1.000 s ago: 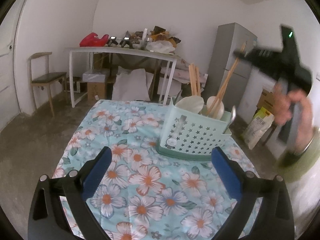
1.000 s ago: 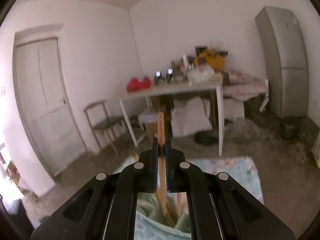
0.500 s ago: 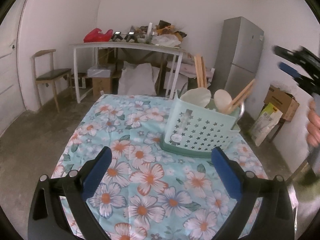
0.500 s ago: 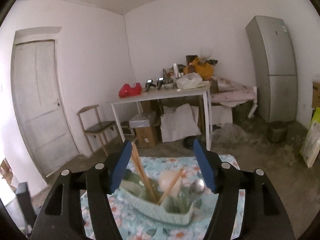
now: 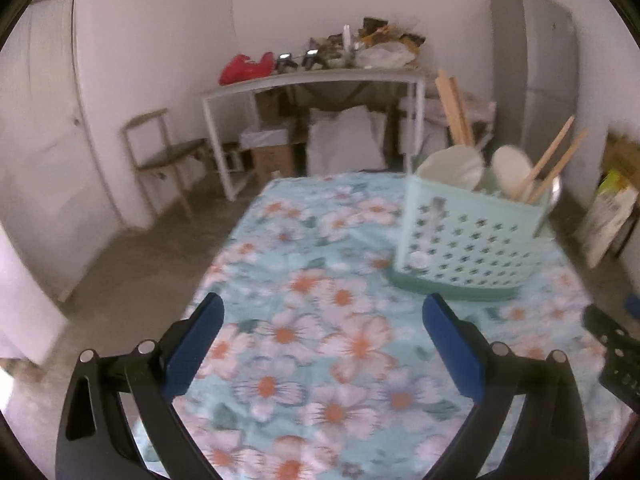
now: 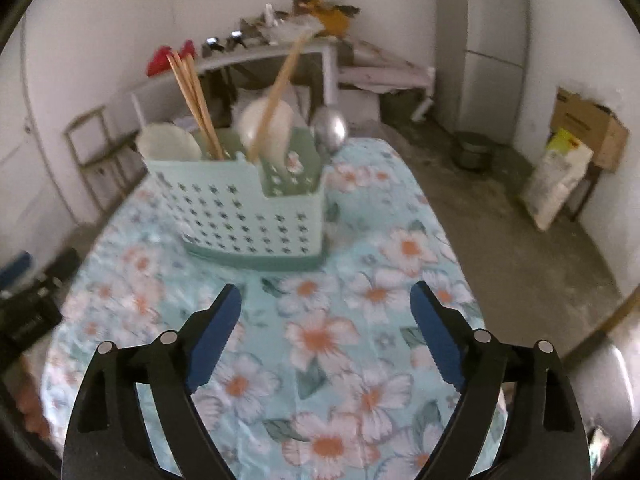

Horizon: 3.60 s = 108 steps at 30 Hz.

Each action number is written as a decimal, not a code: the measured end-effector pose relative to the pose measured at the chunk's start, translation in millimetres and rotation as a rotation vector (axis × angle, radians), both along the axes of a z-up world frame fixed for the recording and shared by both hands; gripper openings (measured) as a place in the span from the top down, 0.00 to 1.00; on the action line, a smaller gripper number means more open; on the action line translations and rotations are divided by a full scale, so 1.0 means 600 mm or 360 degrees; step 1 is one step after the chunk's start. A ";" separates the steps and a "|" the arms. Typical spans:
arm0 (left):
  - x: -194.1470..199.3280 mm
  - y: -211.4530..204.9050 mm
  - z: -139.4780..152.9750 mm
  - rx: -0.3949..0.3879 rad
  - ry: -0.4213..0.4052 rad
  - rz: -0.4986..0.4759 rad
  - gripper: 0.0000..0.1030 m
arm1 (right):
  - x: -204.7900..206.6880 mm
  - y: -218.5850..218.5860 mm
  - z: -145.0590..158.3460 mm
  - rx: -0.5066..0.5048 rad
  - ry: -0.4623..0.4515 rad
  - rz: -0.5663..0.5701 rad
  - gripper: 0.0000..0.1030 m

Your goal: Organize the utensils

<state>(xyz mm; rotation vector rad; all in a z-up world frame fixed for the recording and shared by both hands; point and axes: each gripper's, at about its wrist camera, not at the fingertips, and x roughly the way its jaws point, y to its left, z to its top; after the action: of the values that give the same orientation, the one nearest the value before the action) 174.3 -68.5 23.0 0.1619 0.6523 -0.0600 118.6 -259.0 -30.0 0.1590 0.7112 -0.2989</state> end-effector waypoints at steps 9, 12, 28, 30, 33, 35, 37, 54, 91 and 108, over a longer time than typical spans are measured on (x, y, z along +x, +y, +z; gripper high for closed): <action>0.009 0.025 -0.004 -0.0030 0.0084 0.0146 0.05 | -0.006 -0.007 0.013 -0.0114 -0.0031 -0.0106 0.14; 0.008 0.025 -0.002 -0.0027 0.0073 0.0156 0.05 | -0.007 -0.015 0.003 -0.0099 0.0001 -0.0132 0.14; 0.012 0.020 -0.002 0.0007 0.0092 0.0150 0.05 | -0.008 -0.012 0.008 -0.0116 -0.0001 -0.0128 0.14; 0.012 0.019 -0.003 0.0014 0.0094 0.0150 0.05 | -0.008 -0.011 0.010 -0.0113 -0.0003 -0.0122 0.14; 0.013 0.020 -0.005 0.0022 0.0106 0.0148 0.05 | -0.008 -0.009 0.010 -0.0117 0.0000 -0.0116 0.14; 0.013 0.022 -0.005 0.0019 0.0106 0.0150 0.05 | -0.008 -0.008 0.011 -0.0117 0.0000 -0.0111 0.14; 0.014 0.021 -0.006 0.0022 0.0104 0.0146 0.05 | -0.007 -0.007 0.011 -0.0118 0.0003 -0.0109 0.14; 0.015 0.024 -0.006 0.0004 0.0118 0.0150 0.05 | -0.006 -0.006 0.012 -0.0115 0.0002 -0.0105 0.14; 0.017 0.026 -0.008 -0.0002 0.0126 0.0143 0.05 | -0.005 -0.004 0.015 -0.0112 0.0000 -0.0100 0.12; 0.018 0.028 -0.008 -0.0005 0.0135 0.0141 0.05 | -0.004 -0.003 0.015 -0.0105 0.0003 -0.0102 0.11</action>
<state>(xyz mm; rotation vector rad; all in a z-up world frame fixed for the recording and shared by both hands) 185.1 -51.7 18.5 0.1279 0.7432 0.0178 116.2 -260.6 -21.1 0.1189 0.6979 -0.3833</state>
